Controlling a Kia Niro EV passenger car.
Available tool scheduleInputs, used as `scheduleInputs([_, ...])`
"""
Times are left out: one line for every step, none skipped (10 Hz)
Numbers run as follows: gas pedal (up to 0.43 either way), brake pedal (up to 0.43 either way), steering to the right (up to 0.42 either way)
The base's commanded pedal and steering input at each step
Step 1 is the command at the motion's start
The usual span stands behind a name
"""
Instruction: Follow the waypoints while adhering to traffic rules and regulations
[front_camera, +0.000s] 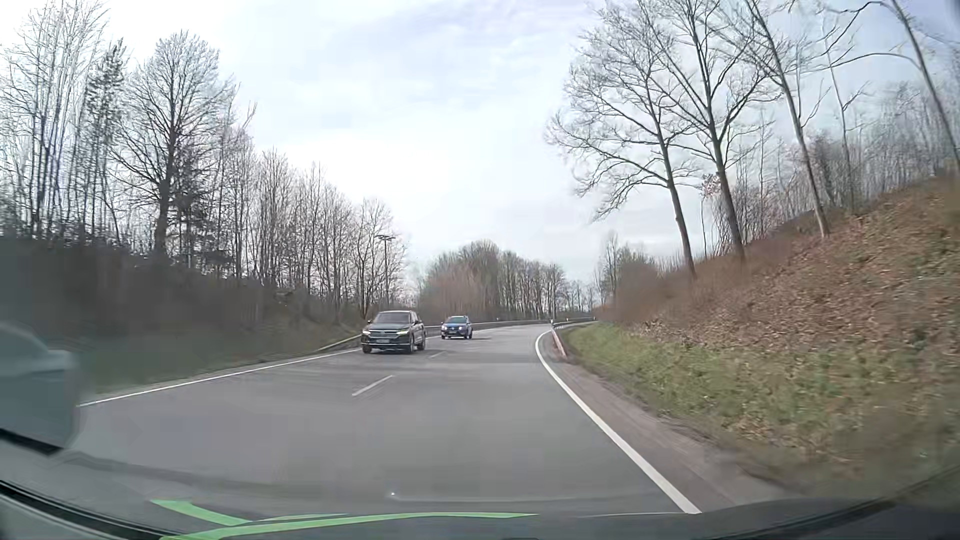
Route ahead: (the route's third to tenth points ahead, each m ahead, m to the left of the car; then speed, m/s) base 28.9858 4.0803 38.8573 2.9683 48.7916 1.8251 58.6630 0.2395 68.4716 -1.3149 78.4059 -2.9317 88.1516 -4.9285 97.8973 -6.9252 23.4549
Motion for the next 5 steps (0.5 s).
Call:
scheduleInputs([0.22,0.0,0.014])
scheduleInputs([0.22,0.0,0.014])
scheduleInputs([0.22,0.0,0.014])
scheduleInputs([0.22,0.0,0.014])
scheduleInputs([0.22,0.0,0.014])
